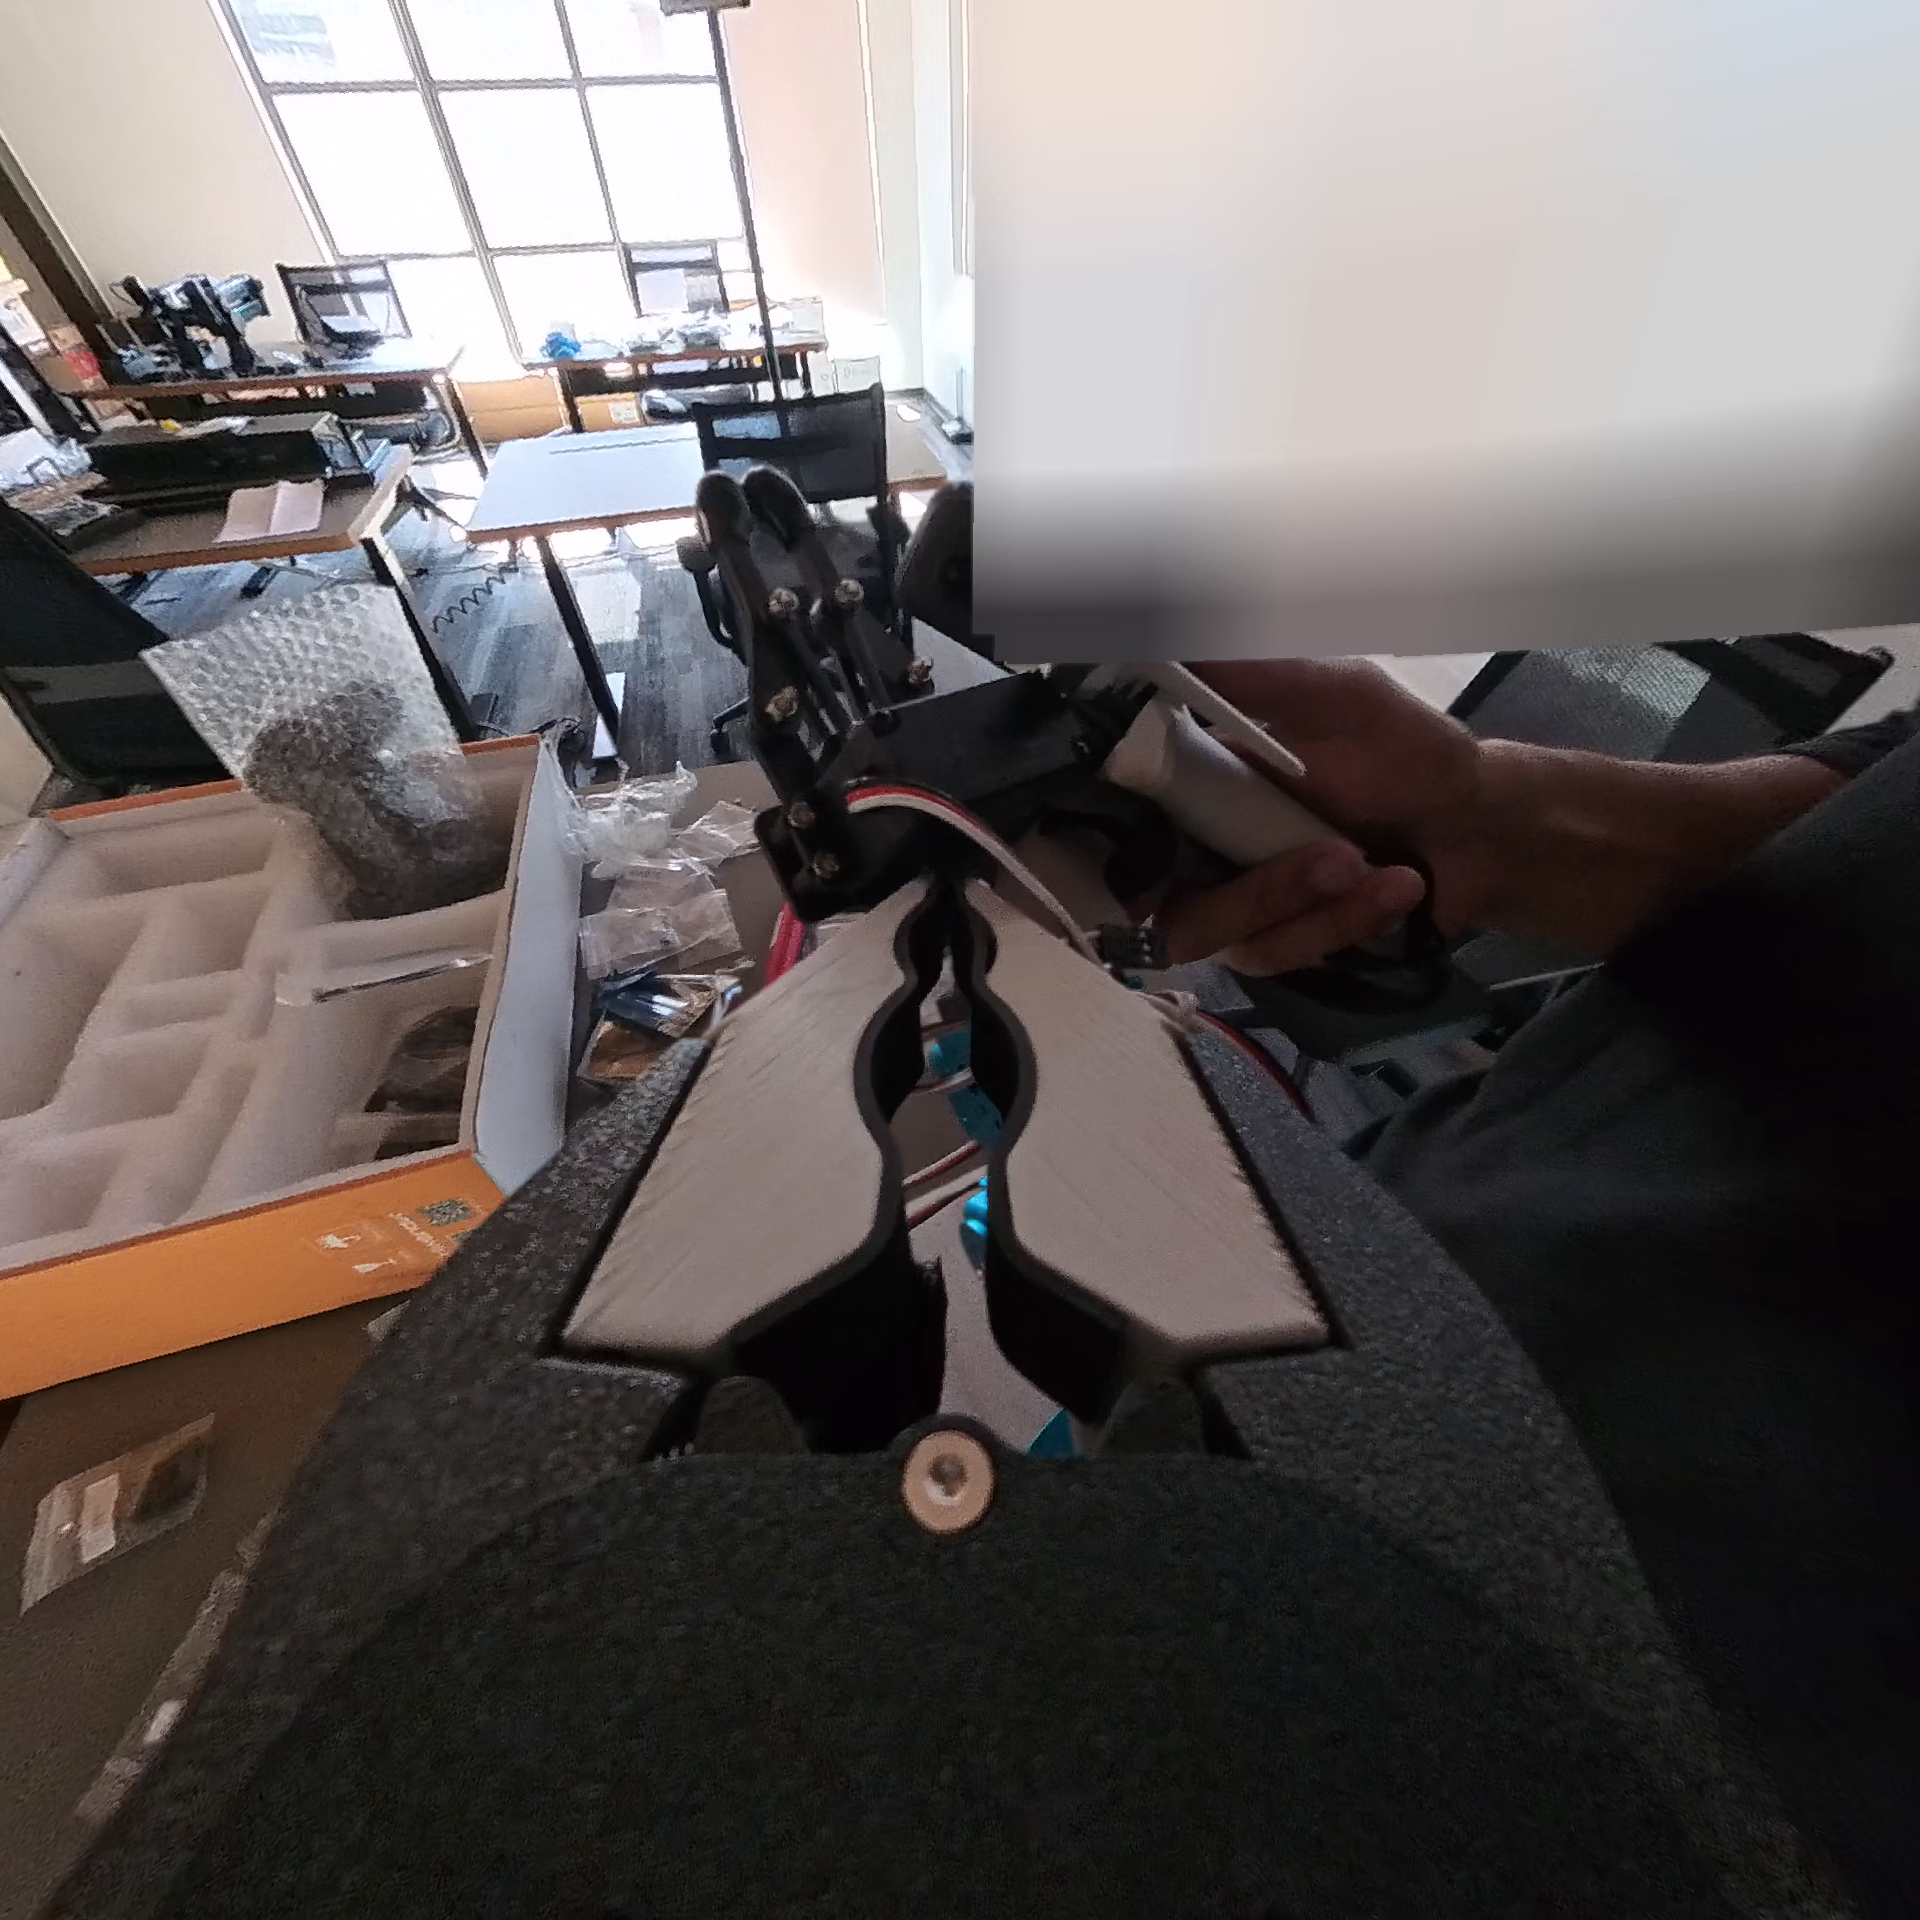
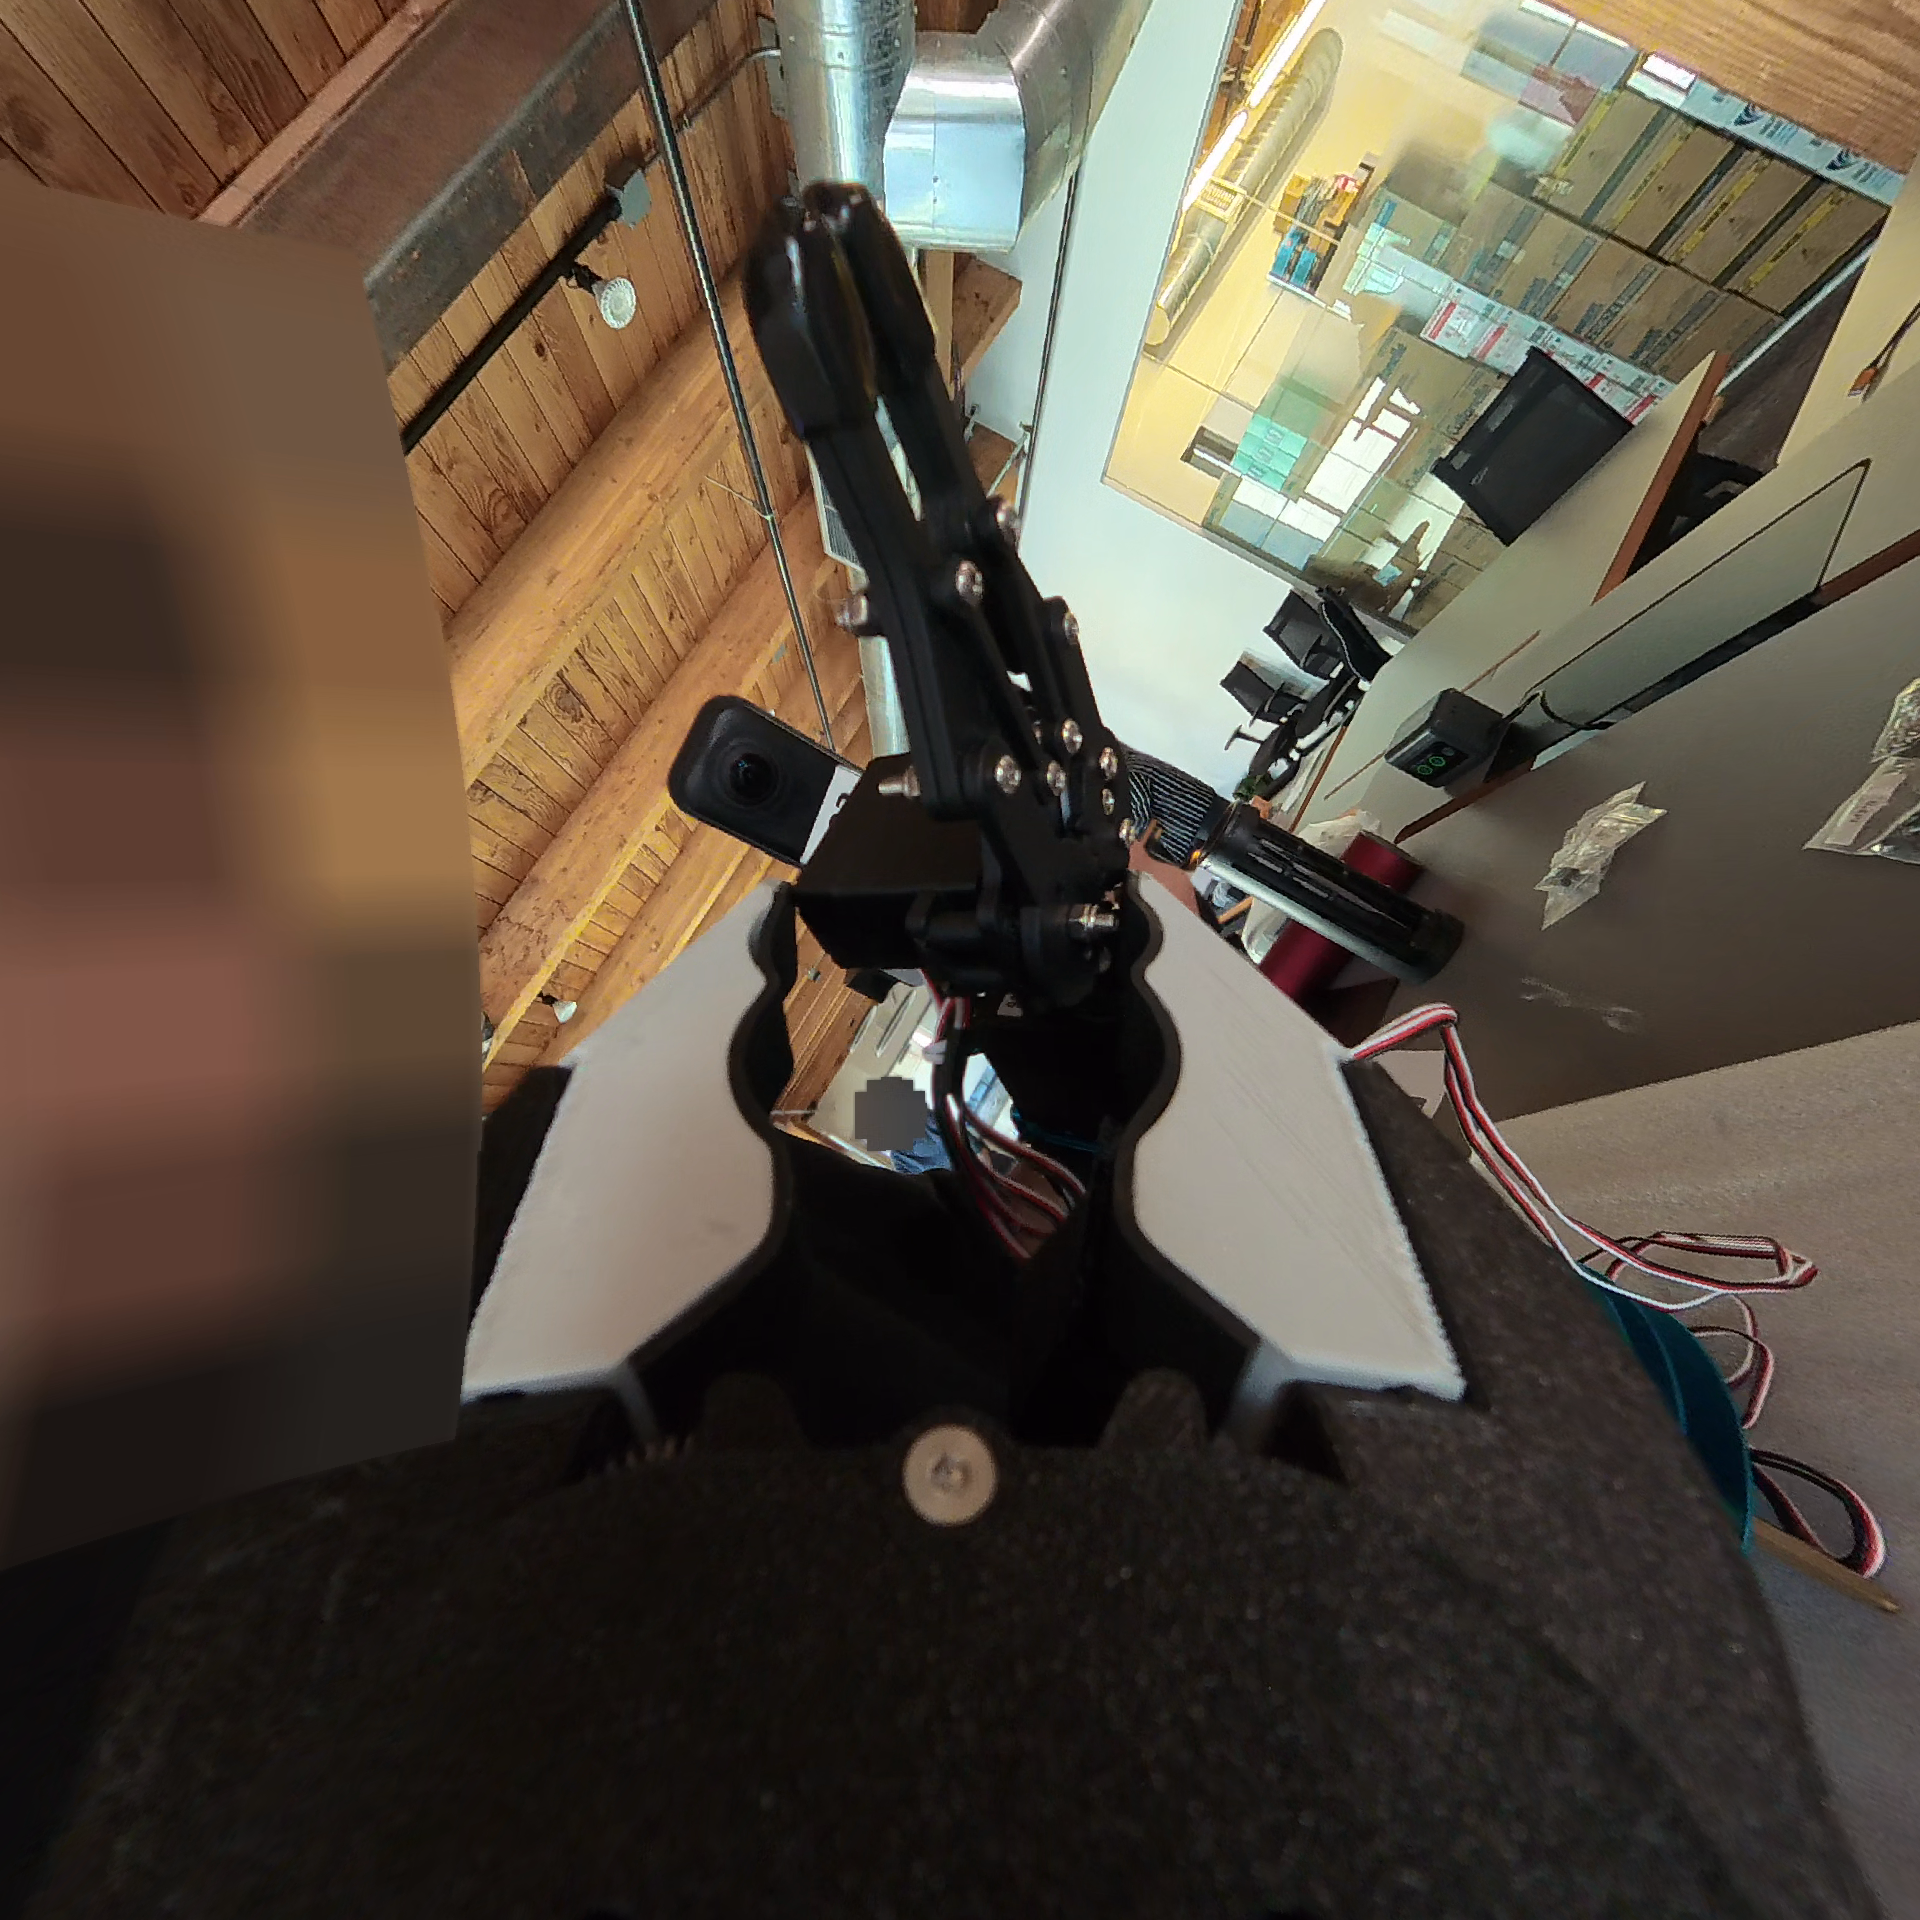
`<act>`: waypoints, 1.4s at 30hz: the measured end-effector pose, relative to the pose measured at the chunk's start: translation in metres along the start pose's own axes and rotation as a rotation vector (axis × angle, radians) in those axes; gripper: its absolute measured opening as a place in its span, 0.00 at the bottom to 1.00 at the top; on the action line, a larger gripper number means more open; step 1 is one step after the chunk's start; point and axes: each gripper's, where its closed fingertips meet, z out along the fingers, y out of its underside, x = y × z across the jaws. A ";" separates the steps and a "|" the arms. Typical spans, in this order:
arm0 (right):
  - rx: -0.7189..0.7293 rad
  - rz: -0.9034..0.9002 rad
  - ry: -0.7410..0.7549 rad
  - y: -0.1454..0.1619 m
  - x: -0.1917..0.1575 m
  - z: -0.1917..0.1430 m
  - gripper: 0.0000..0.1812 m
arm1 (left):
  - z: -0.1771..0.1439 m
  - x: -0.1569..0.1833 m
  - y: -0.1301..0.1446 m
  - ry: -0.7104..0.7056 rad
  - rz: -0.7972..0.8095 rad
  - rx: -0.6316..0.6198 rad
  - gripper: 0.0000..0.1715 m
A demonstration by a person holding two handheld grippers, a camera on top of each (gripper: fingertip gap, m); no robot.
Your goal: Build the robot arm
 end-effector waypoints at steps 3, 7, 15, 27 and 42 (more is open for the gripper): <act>0.015 0.007 -0.004 -0.001 0.001 -0.001 0.34 | -0.004 -0.012 0.004 -0.042 -0.013 -0.019 0.00; 0.013 0.001 -0.009 -0.001 0.001 -0.003 0.34 | -0.034 -0.059 0.035 -0.205 -0.074 -0.109 0.07; -0.003 0.016 -0.023 -0.003 0.003 -0.003 0.36 | -0.086 -0.135 0.159 -0.476 -0.294 -0.407 0.14; -0.022 0.025 -0.015 -0.004 0.004 -0.002 0.34 | -0.261 -0.128 0.293 -1.073 -0.677 -0.589 0.15; -0.036 0.028 -0.008 -0.002 0.001 -0.005 0.34 | -0.241 -0.217 0.324 -0.883 -0.555 -0.715 0.09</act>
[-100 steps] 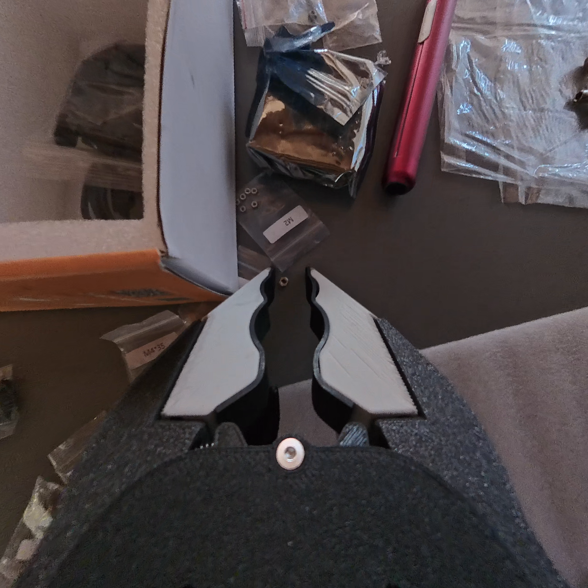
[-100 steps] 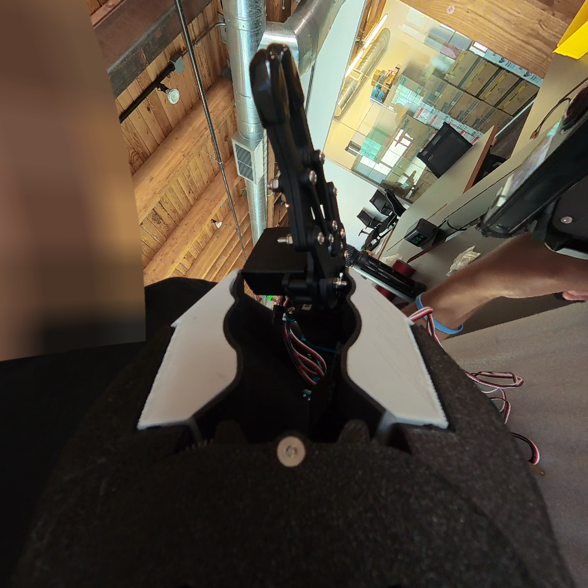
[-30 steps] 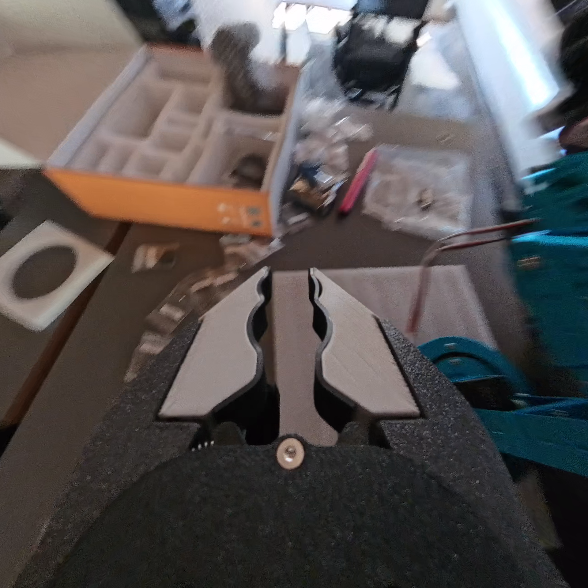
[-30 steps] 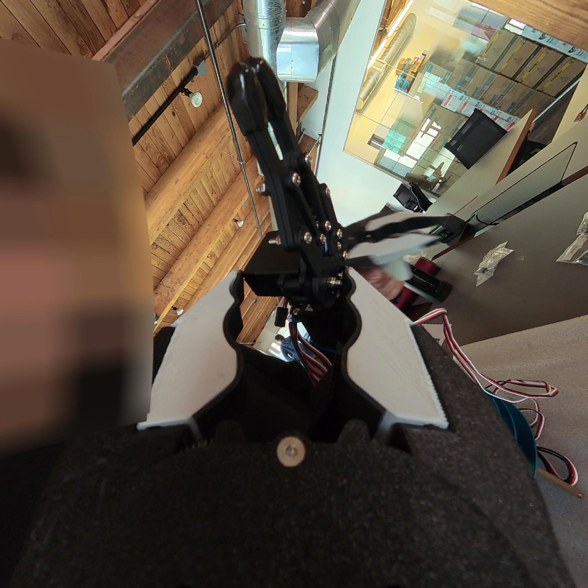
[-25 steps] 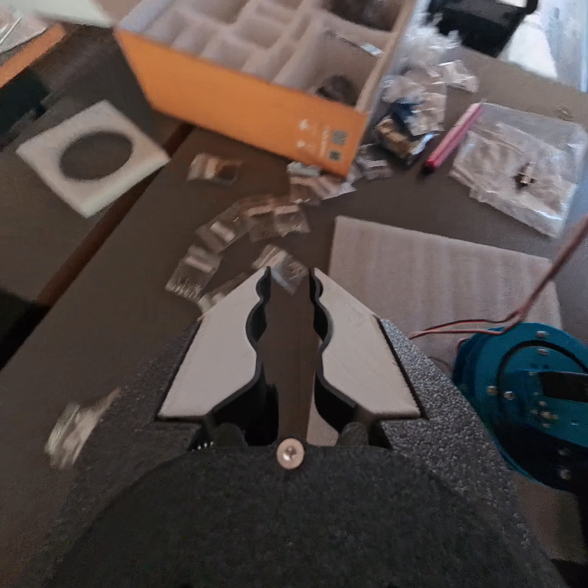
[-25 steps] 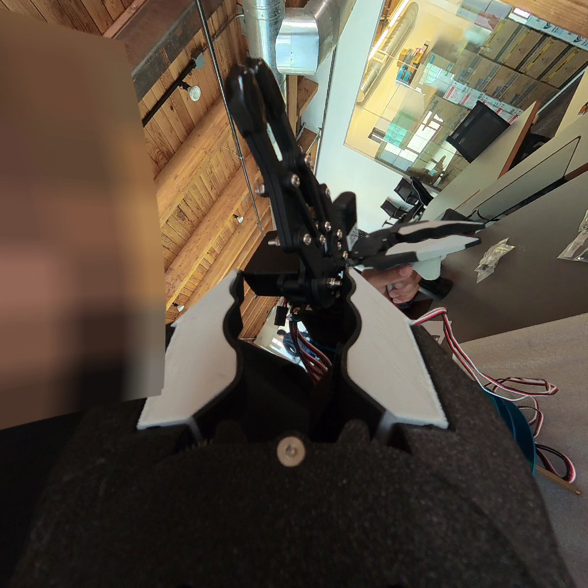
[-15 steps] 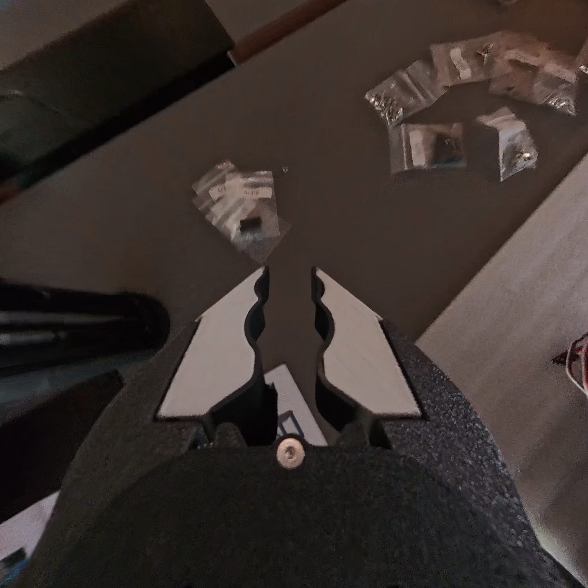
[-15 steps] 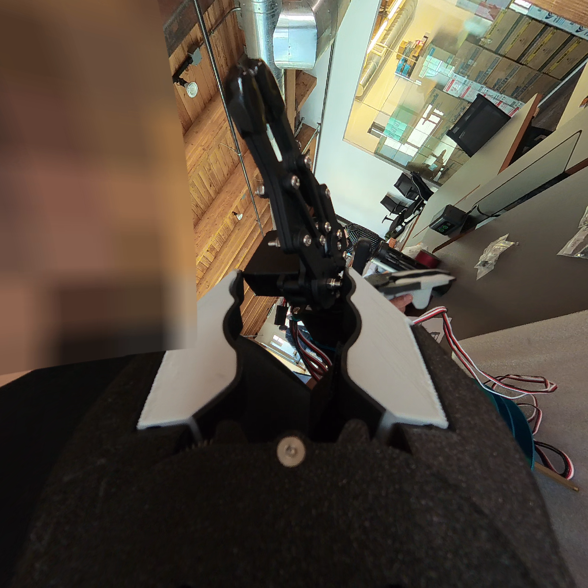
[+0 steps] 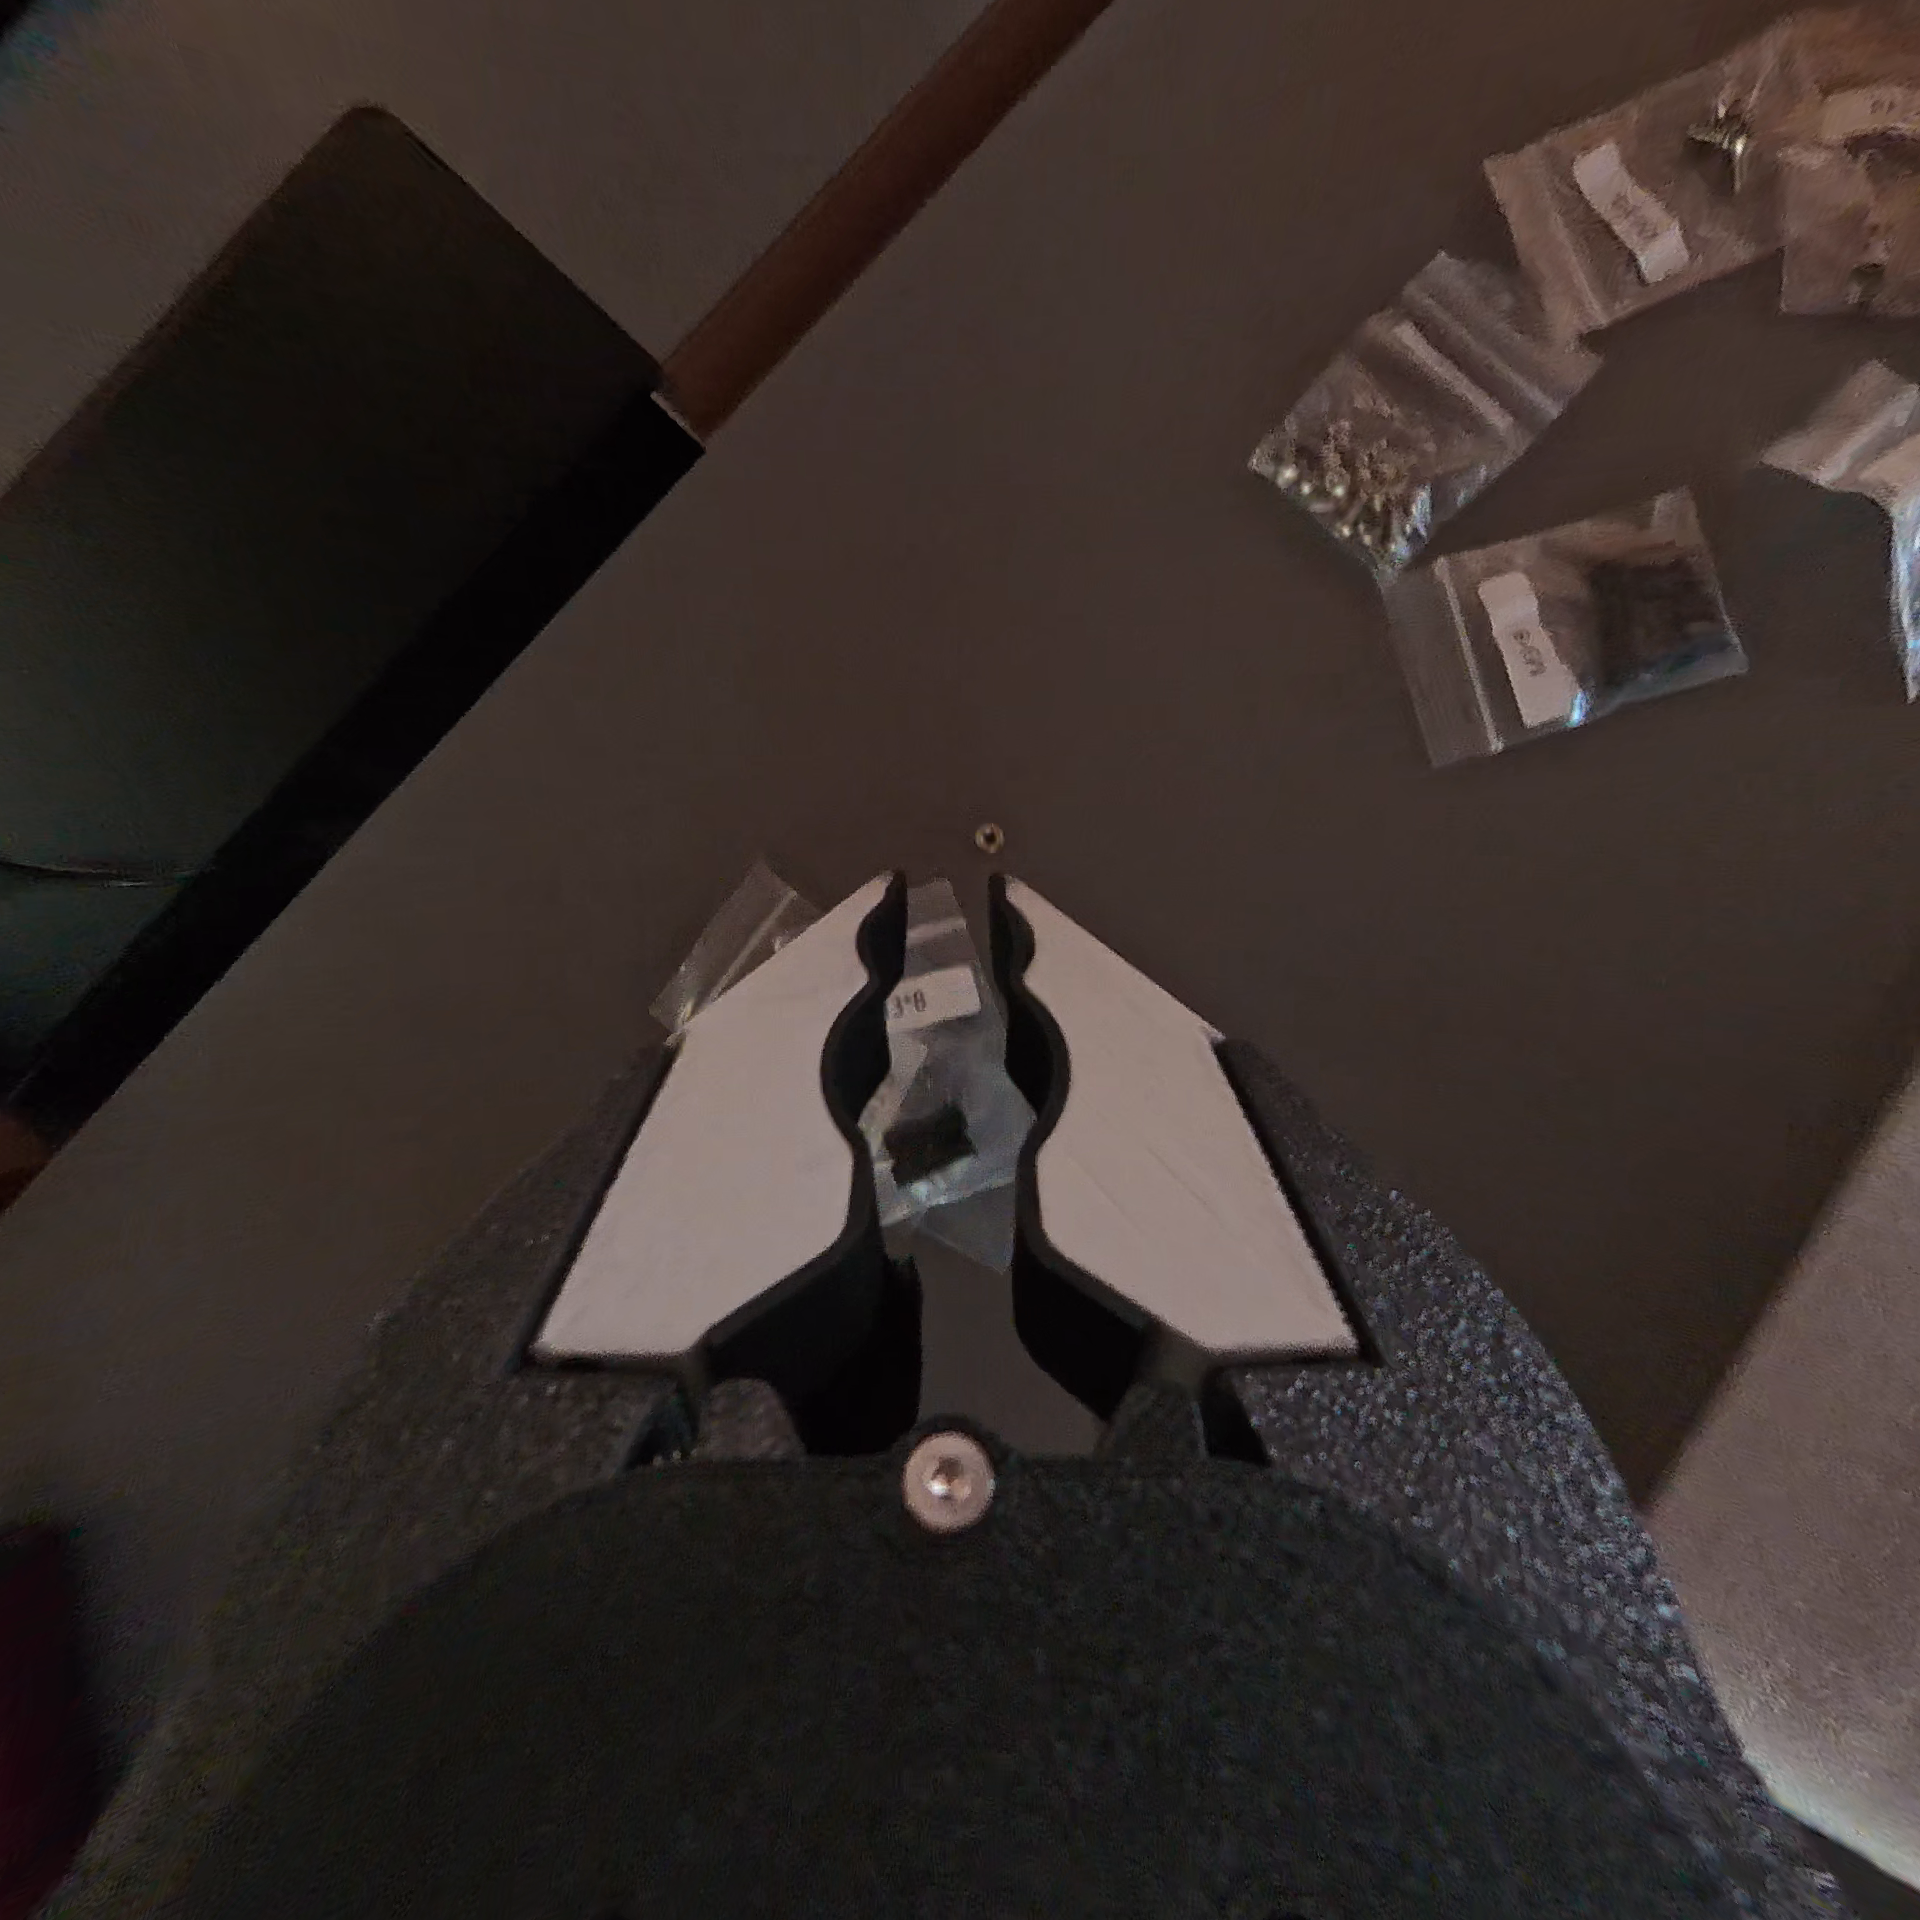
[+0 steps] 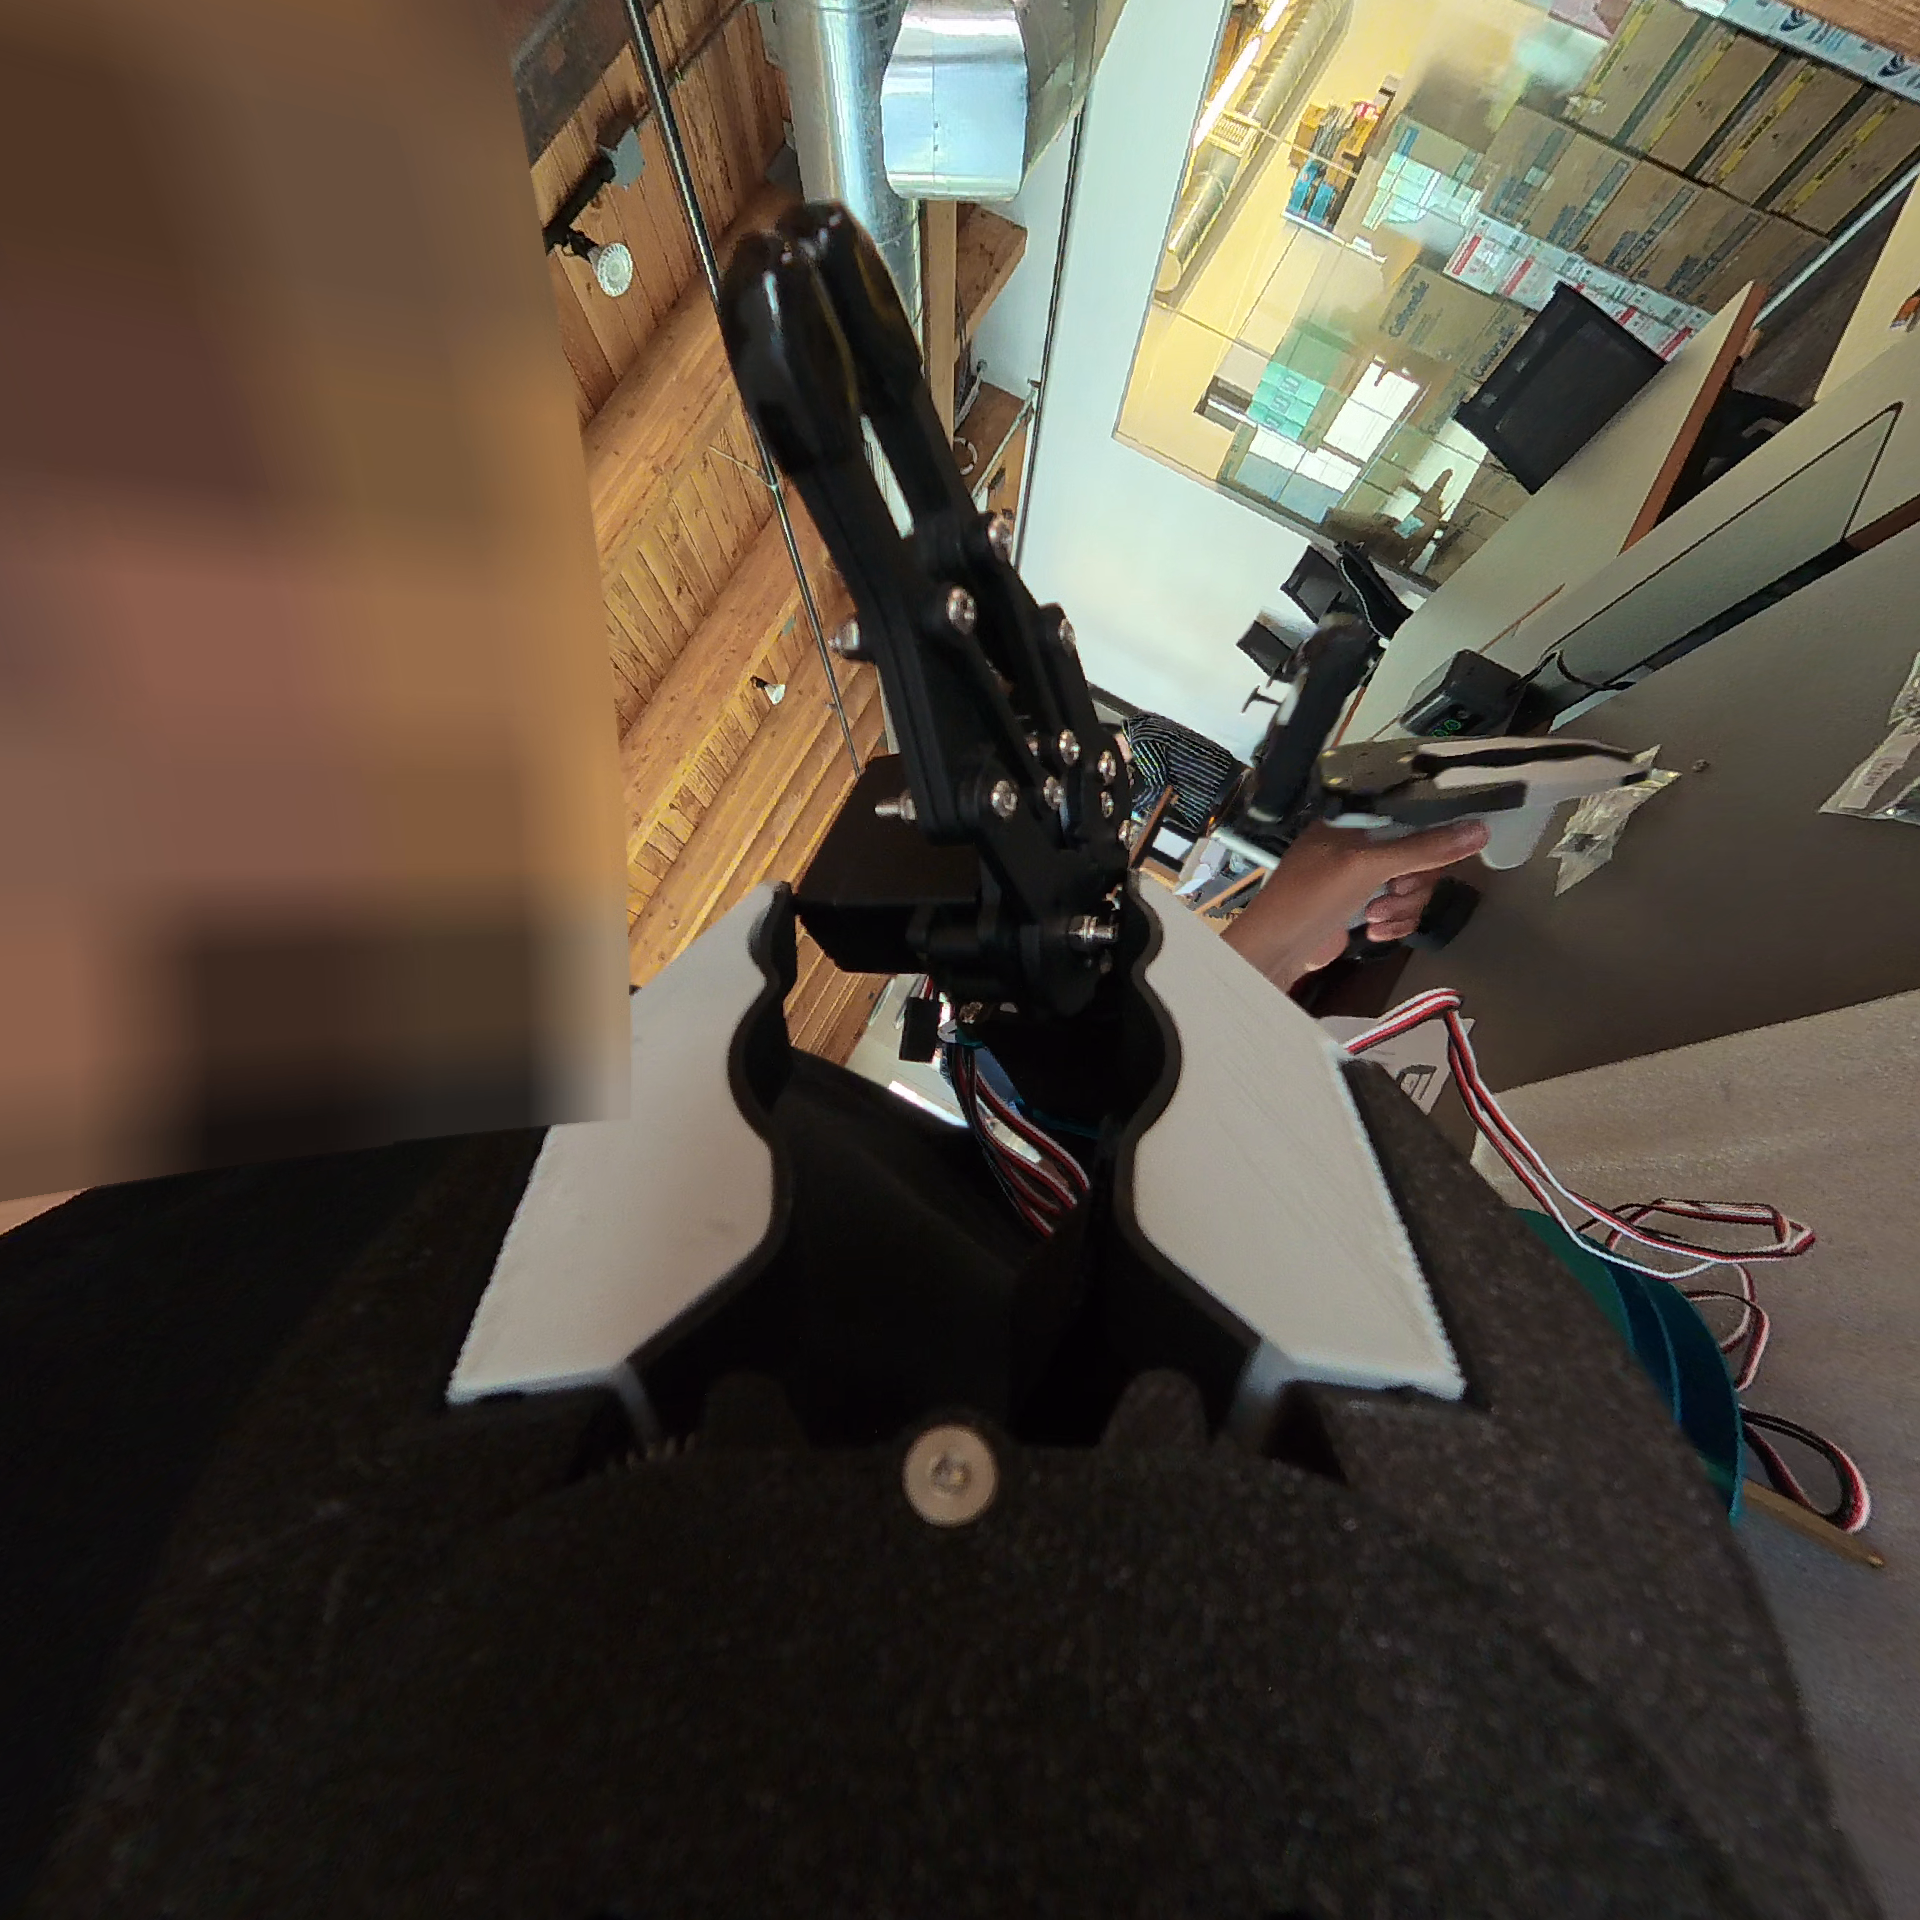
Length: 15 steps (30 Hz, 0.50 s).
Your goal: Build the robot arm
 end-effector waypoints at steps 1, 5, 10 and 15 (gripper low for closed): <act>0.004 0.003 -0.001 0.000 0.000 0.000 0.34 | 0.004 -0.001 -0.002 0.017 -0.024 0.004 0.09; 0.011 0.001 -0.002 -0.001 0.001 0.000 0.34 | 0.014 0.006 -0.008 0.076 -0.070 0.015 0.09; 0.016 0.005 -0.004 -0.002 0.002 0.001 0.34 | 0.022 0.011 -0.003 0.051 -0.001 -0.012 0.07; 0.017 0.007 -0.003 -0.003 0.003 0.001 0.34 | 0.023 0.014 -0.004 0.096 -0.016 0.007 0.04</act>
